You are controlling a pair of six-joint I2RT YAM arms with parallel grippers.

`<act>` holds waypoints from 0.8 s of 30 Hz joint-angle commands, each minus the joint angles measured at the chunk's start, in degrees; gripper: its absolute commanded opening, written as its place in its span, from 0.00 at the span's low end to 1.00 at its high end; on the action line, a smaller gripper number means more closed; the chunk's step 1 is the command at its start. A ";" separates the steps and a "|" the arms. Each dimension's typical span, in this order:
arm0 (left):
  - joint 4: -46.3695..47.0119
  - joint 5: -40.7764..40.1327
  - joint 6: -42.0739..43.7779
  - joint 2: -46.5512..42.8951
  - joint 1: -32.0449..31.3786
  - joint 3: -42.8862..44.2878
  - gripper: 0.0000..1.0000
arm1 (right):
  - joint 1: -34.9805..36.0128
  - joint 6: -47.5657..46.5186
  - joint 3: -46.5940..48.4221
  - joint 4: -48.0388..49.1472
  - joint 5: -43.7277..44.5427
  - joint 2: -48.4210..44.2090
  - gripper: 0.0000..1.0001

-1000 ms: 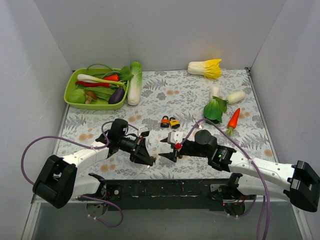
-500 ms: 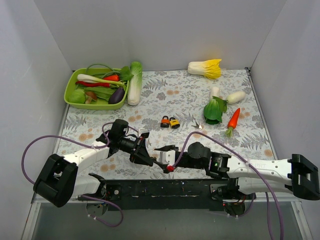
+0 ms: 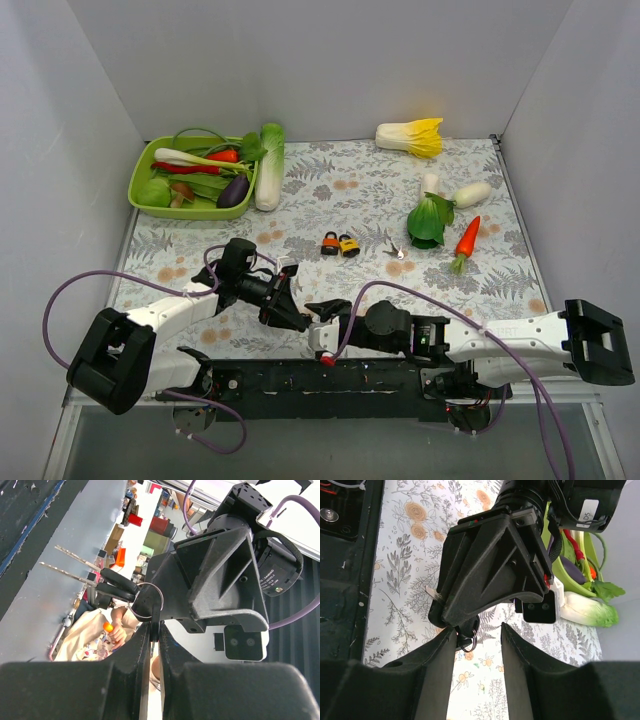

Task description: Unlock with the key

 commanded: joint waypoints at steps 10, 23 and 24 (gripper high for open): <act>-0.36 2.08 -0.33 -1.31 0.30 1.43 0.00 | 5.36 -9.94 -1.66 11.50 9.06 3.39 0.40; -0.36 2.34 -0.24 -2.10 0.21 1.61 0.00 | 6.42 -14.16 -1.31 16.16 11.26 6.56 0.27; -0.36 2.34 -0.15 -2.19 0.30 1.43 0.00 | 6.51 -14.16 -1.31 16.16 11.35 6.47 0.25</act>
